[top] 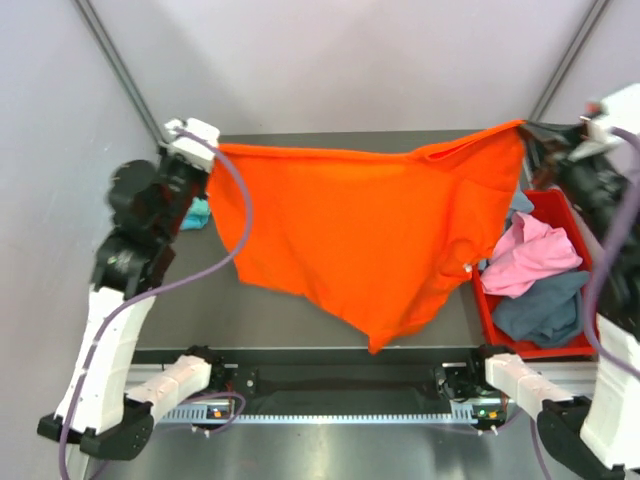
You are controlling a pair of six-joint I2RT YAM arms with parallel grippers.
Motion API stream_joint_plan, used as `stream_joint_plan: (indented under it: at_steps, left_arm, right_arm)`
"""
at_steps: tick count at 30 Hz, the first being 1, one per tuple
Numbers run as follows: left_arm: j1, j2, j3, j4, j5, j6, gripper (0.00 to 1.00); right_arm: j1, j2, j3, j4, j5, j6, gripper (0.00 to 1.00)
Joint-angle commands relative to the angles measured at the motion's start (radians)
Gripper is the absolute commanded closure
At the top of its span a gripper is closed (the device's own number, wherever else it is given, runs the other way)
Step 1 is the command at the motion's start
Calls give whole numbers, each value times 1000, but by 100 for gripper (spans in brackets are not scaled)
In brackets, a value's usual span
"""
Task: Fold and stack the t-shirts
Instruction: Flatten the tshirt out
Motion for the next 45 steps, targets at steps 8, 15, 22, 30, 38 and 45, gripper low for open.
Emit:
stream_joint_plan:
  at_steps: [8, 15, 22, 30, 38, 45]
  left_arm:
    - [11, 159, -377, 221, -78, 72, 100]
    - [77, 505, -287, 405, -98, 61, 100]
    - [92, 857, -1, 563, -174, 84, 100]
    - [104, 1054, 199, 567, -248, 72, 100]
    - [104, 781, 89, 522, -212, 21, 100]
    - [85, 421, -11, 338, -138, -59, 100]
  right_arm:
    - [-16, 216, -393, 356, -11, -48, 100]
    - [-16, 651, -265, 511, -36, -24, 100]
    - [-16, 963, -36, 617, 43, -48, 100]
    - [-7, 1084, 96, 659, 83, -27, 100]
    - [17, 815, 12, 583, 38, -43, 100]
    - [66, 404, -185, 455, 38, -54, 100]
